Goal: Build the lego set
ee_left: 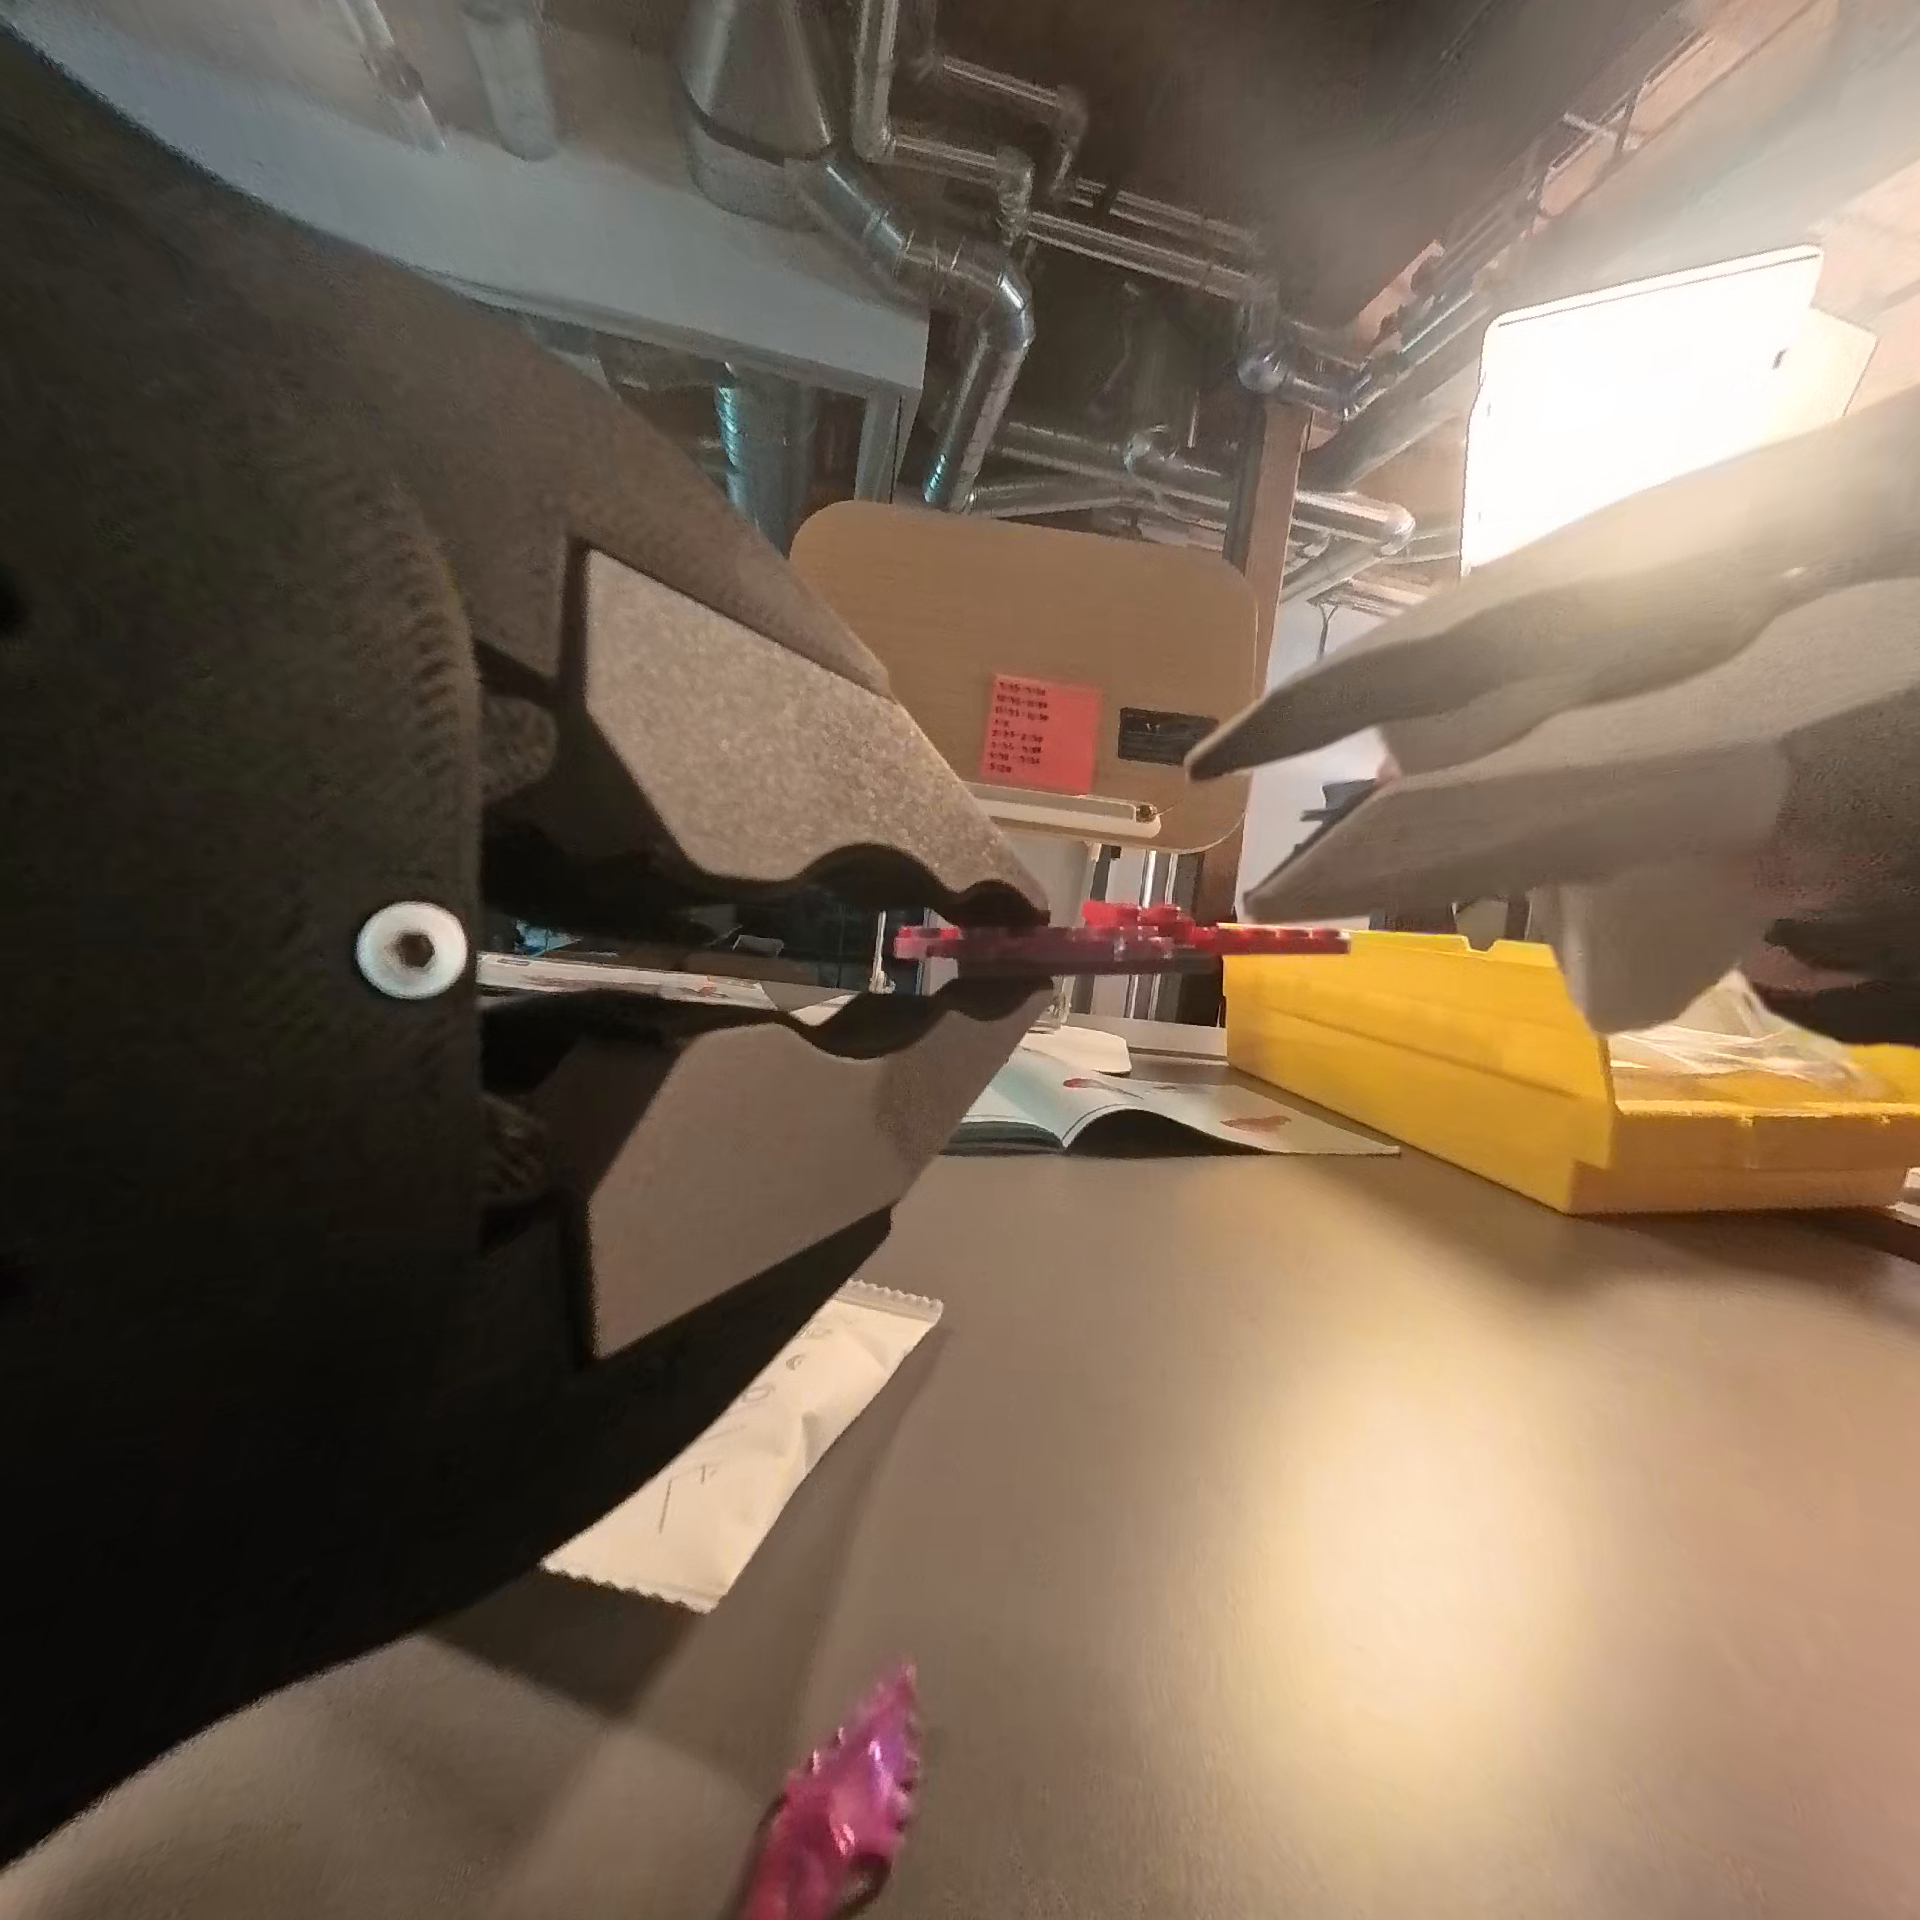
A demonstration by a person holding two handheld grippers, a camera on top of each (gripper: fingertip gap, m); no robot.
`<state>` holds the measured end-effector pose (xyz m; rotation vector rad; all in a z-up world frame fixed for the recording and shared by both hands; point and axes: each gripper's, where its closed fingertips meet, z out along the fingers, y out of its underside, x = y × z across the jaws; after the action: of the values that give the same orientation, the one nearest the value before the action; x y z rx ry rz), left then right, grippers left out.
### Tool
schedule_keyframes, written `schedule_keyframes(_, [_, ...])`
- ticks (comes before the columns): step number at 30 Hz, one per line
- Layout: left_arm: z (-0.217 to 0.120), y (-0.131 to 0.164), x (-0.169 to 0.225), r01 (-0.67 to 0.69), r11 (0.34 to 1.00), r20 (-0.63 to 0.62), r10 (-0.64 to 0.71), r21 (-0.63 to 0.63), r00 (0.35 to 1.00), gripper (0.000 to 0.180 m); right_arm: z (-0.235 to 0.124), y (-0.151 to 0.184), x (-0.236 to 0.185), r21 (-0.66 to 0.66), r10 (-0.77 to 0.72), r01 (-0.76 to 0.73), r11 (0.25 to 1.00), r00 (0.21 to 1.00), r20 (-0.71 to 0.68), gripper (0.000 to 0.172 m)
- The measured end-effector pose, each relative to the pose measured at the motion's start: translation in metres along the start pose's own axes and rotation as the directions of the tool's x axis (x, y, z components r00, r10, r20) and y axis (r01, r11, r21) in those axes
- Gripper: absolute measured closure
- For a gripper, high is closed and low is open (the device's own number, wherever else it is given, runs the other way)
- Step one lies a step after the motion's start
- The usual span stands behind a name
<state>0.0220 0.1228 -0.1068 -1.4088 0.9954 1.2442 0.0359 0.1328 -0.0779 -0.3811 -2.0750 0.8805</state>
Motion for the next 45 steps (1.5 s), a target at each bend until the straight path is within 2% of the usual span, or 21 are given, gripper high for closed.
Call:
schedule_keyframes(3, [0.000,0.002,-0.001,0.007,1.000,-0.004,-0.007,-0.010,1.000,0.174,0.009,-0.002,-0.012,-0.079,-0.277,0.268,0.960,0.951,-0.138,0.125])
schedule_keyframes(6, [0.000,0.005,-0.001,0.014,1.000,-0.013,-0.014,-0.020,1.000,0.173,0.018,0.004,-0.020,-0.211,-0.516,0.477,0.853,0.830,-0.211,0.125])
schedule_keyframes(8, [0.000,0.005,0.000,0.015,1.000,-0.020,-0.016,-0.022,1.000,0.174,0.023,0.008,-0.019,-0.293,-0.621,0.554,0.779,0.749,-0.232,0.124])
schedule_keyframes(11, [0.001,0.005,0.002,0.017,1.000,-0.029,-0.018,-0.025,0.999,0.174,0.028,0.012,-0.013,-0.373,-0.700,0.600,0.708,0.664,-0.261,0.127])
schedule_keyframes(14, [0.000,0.005,0.002,0.020,0.999,-0.035,-0.021,-0.028,0.999,0.174,0.030,0.017,-0.008,-0.408,-0.723,0.603,0.685,0.634,-0.275,0.142])
schedule_keyframes(18, [-0.001,0.005,0.003,0.025,0.999,-0.043,-0.026,-0.027,0.999,0.174,0.028,0.016,-0.004,-0.407,-0.712,0.589,0.698,0.629,-0.312,0.160])
schedule_keyframes(22, [0.000,0.005,0.004,0.014,0.999,-0.050,-0.016,-0.031,0.999,0.174,0.030,0.018,-0.005,-0.401,-0.703,0.583,0.706,0.645,-0.299,0.160])
schedule_keyframes(26, [-0.001,0.004,0.006,0.000,1.000,-0.056,-0.001,-0.019,0.998,0.175,0.030,0.020,-0.008,-0.362,-0.642,0.541,0.759,0.714,-0.279,0.159])
schedule_keyframes(29, [-0.002,0.003,0.006,0.013,1.000,-0.060,-0.014,-0.014,0.998,0.174,0.030,0.020,-0.009,-0.349,-0.620,0.525,0.776,0.735,-0.273,0.159])
schedule_keyframes(37, [-0.002,0.003,0.007,0.026,1.000,-0.077,-0.027,-0.013,0.997,0.175,0.030,0.023,-0.008,-0.428,-0.684,0.557,0.712,0.687,-0.244,0.161])
schedule_keyframes(45, [-0.002,0.001,0.014,0.001,1.000,-0.102,-0.002,-0.012,0.995,0.175,0.031,0.030,-0.015,-0.415,-0.646,0.537,0.734,0.740,-0.185,0.162])
